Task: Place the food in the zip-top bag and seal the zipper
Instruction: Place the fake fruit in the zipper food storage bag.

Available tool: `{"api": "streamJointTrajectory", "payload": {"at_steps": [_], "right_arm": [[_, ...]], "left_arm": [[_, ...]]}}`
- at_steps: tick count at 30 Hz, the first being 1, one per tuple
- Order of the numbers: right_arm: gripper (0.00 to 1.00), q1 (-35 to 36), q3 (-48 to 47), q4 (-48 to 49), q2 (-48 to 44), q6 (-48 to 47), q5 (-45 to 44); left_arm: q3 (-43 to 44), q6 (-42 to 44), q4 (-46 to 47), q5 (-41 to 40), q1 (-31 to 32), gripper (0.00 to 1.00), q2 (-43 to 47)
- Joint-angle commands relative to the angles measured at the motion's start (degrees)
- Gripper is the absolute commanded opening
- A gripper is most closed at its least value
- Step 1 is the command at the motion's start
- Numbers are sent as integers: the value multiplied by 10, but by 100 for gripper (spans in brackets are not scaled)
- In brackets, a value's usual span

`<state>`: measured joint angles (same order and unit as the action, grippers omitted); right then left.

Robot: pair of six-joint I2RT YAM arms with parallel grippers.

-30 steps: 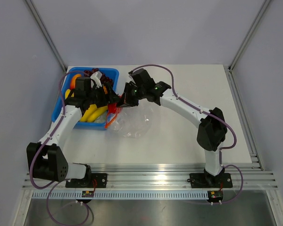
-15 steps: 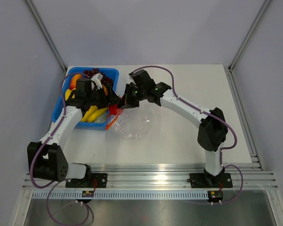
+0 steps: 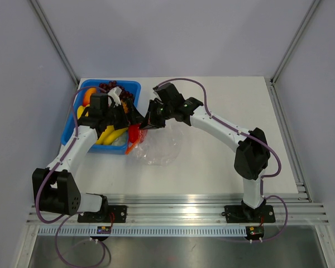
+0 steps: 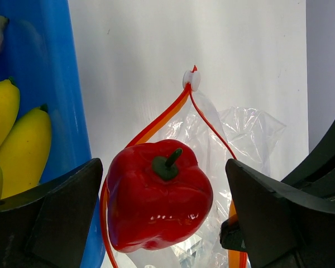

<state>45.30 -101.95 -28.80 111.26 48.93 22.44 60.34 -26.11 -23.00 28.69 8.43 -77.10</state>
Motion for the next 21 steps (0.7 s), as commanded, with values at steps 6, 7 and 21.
{"api": "streamJointTrajectory", "payload": {"at_steps": [6, 7, 21], "right_arm": [[0, -6, -4, 128, -31, 14, -5], [0, -6, -1, 131, -32, 14, -5], [0, -10, 94, 312, -52, -5, 33]], "left_arm": [[3, 18, -53, 76, 26, 95, 18], [6, 18, -58, 74, 26, 95, 21], [31, 25, -90, 70, 24, 82, 58]]}}
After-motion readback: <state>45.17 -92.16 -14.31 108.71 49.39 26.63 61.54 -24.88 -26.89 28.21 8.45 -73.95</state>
